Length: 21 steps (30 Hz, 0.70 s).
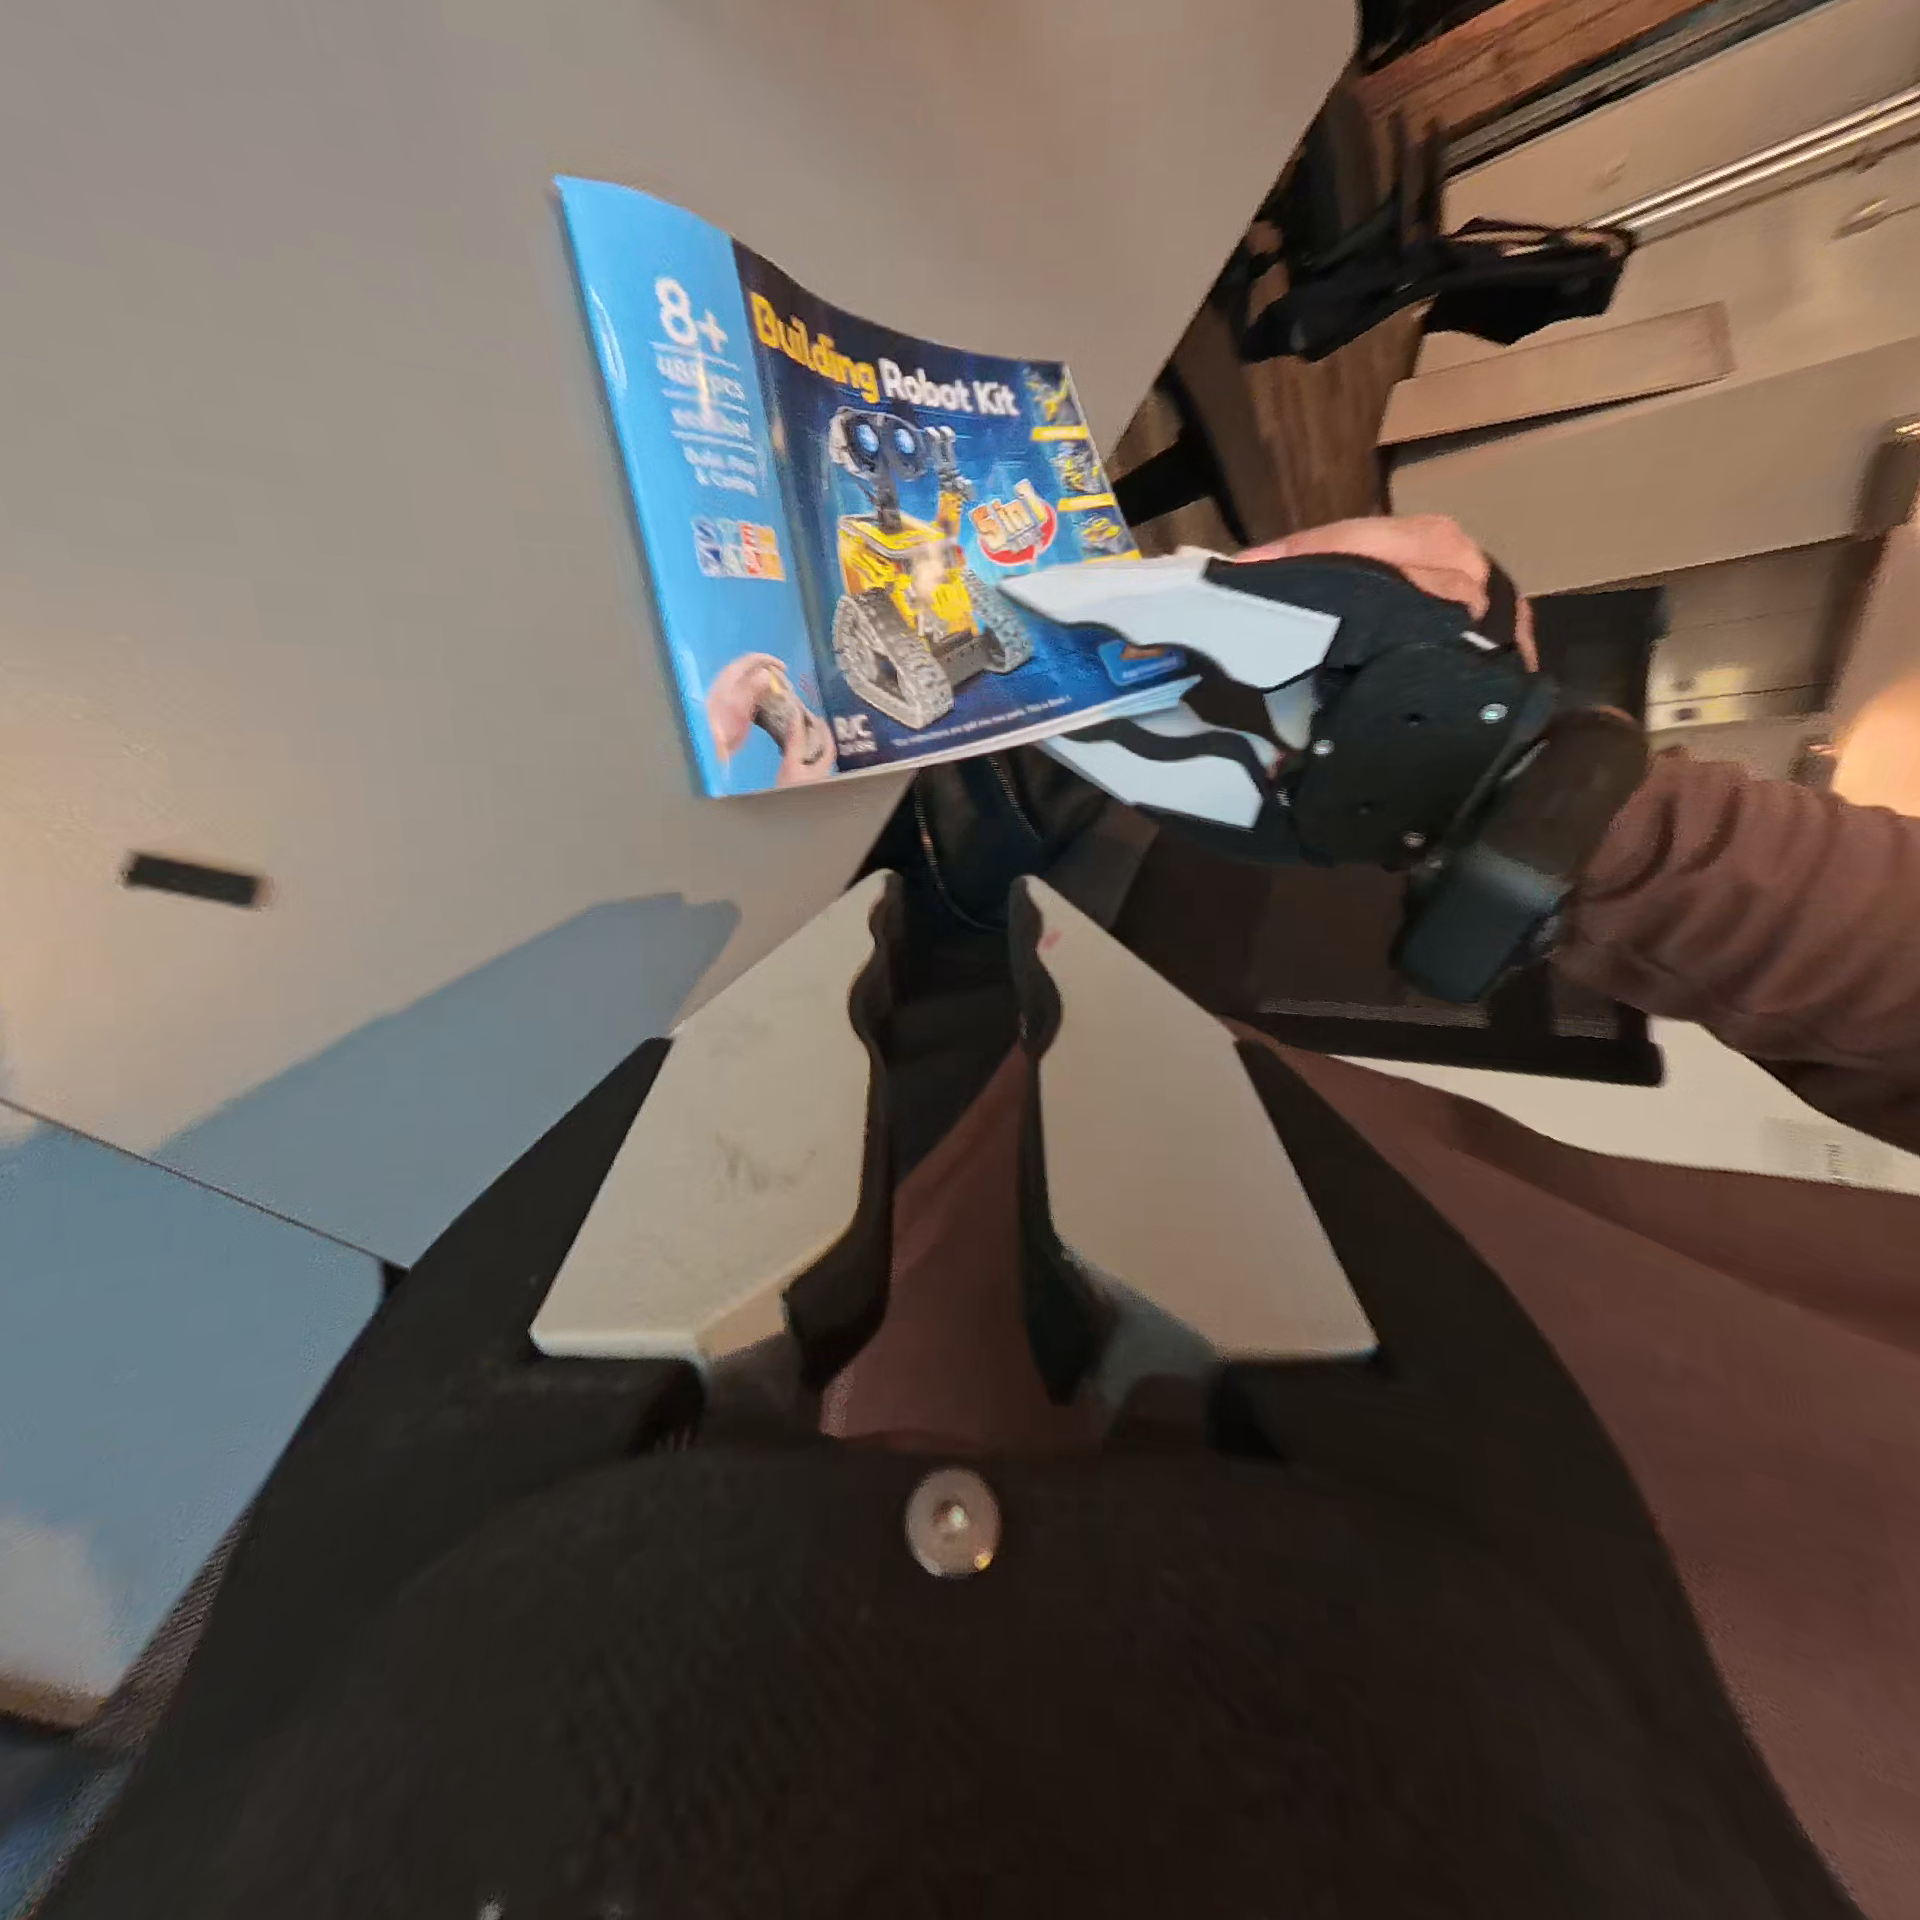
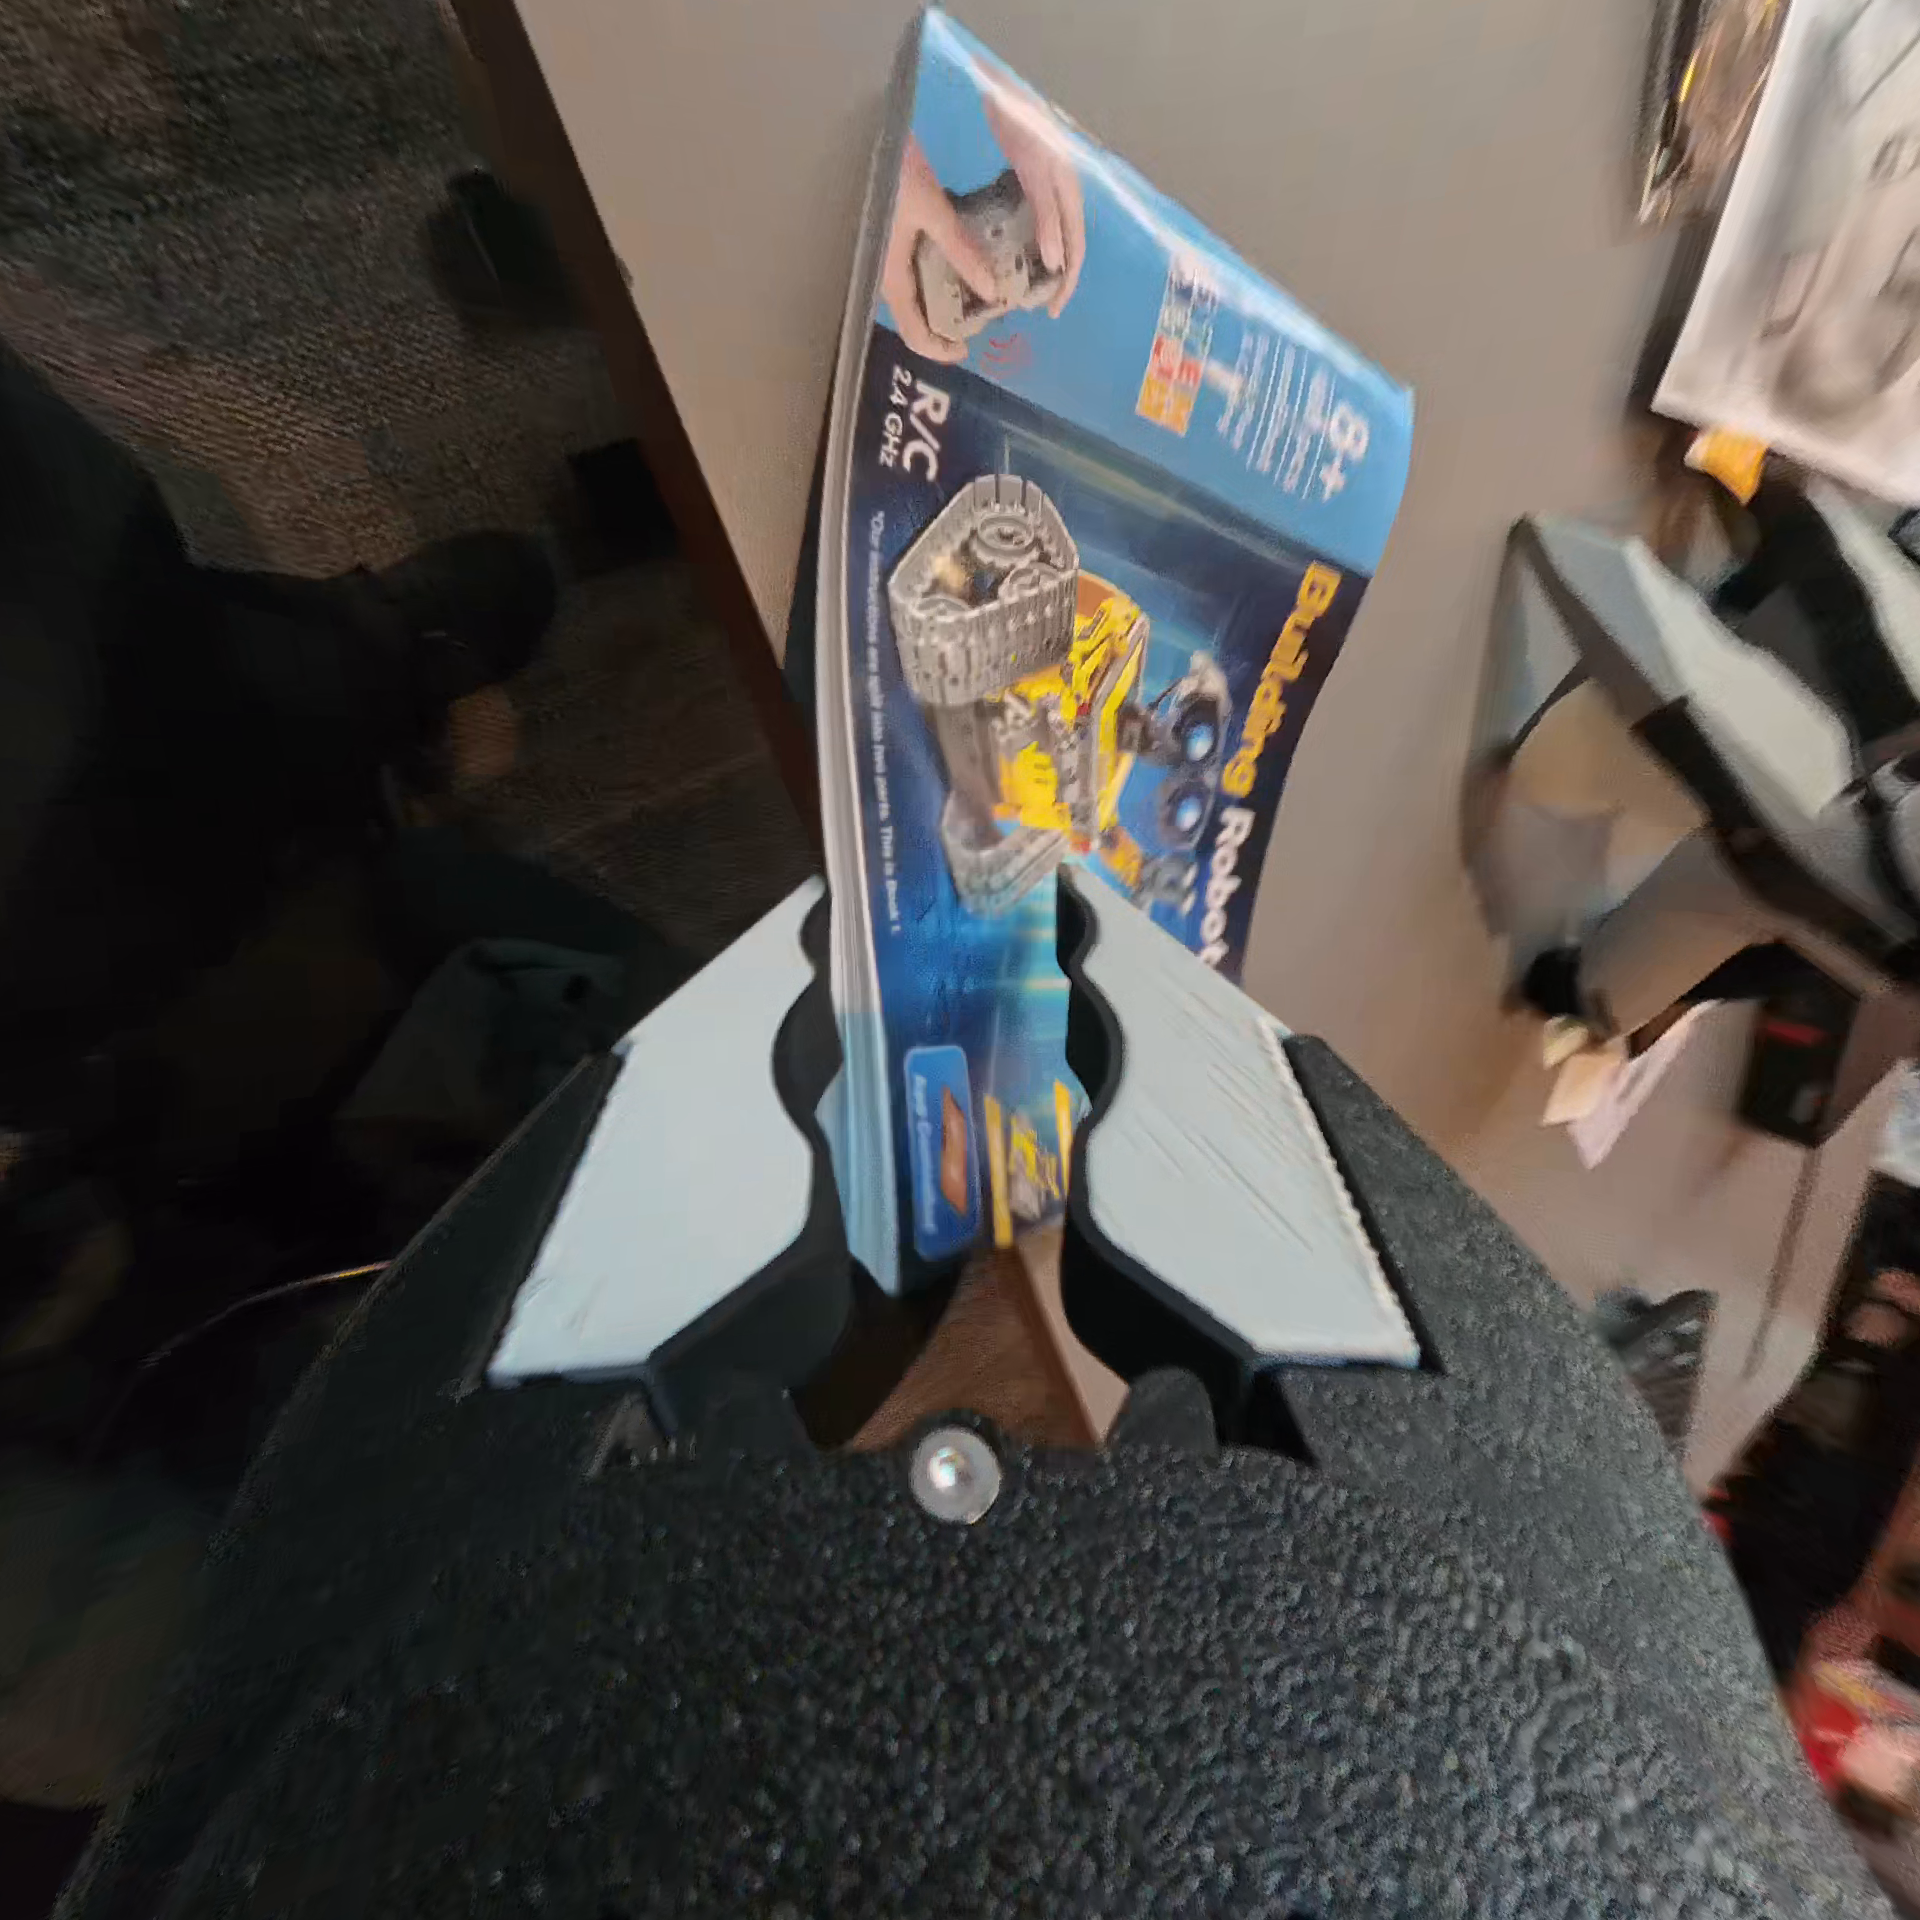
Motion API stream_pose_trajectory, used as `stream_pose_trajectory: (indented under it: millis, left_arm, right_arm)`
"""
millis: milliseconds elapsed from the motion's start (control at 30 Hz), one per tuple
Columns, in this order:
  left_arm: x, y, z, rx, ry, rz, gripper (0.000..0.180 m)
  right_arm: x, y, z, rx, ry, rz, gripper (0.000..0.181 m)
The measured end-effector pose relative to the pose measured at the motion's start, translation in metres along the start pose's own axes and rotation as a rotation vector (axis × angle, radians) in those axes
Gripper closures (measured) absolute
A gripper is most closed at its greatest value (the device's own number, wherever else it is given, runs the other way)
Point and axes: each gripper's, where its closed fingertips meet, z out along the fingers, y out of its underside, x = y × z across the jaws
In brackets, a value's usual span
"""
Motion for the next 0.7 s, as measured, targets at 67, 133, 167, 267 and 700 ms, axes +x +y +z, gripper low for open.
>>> stream_pose_trajectory:
  millis: [67,133,167,267,700]
  left_arm:
    - [-0.004,-0.009,0.001,-0.009,-0.061,0.039,0.161]
    - [-0.007,-0.015,0.001,-0.015,-0.116,0.088,0.158]
    - [-0.009,-0.016,0.003,-0.026,-0.143,0.107,0.155]
    - [-0.015,-0.018,0.011,-0.062,-0.173,0.133,0.154]
    - [-0.048,-0.022,0.064,-0.29,-0.292,0.192,0.152]
  right_arm:
    - [-0.007,0.01,-0.008,0.015,-0.06,0.146,0.14]
    - [-0.009,0.025,-0.019,0.045,-0.096,0.379,0.139]
    - [-0.012,0.033,-0.023,0.067,-0.137,0.533,0.138]
    - [-0.014,0.062,-0.027,0.138,-0.261,1.003,0.136]
    - [-0.022,0.048,-0.005,0.236,-0.724,1.578,0.162]
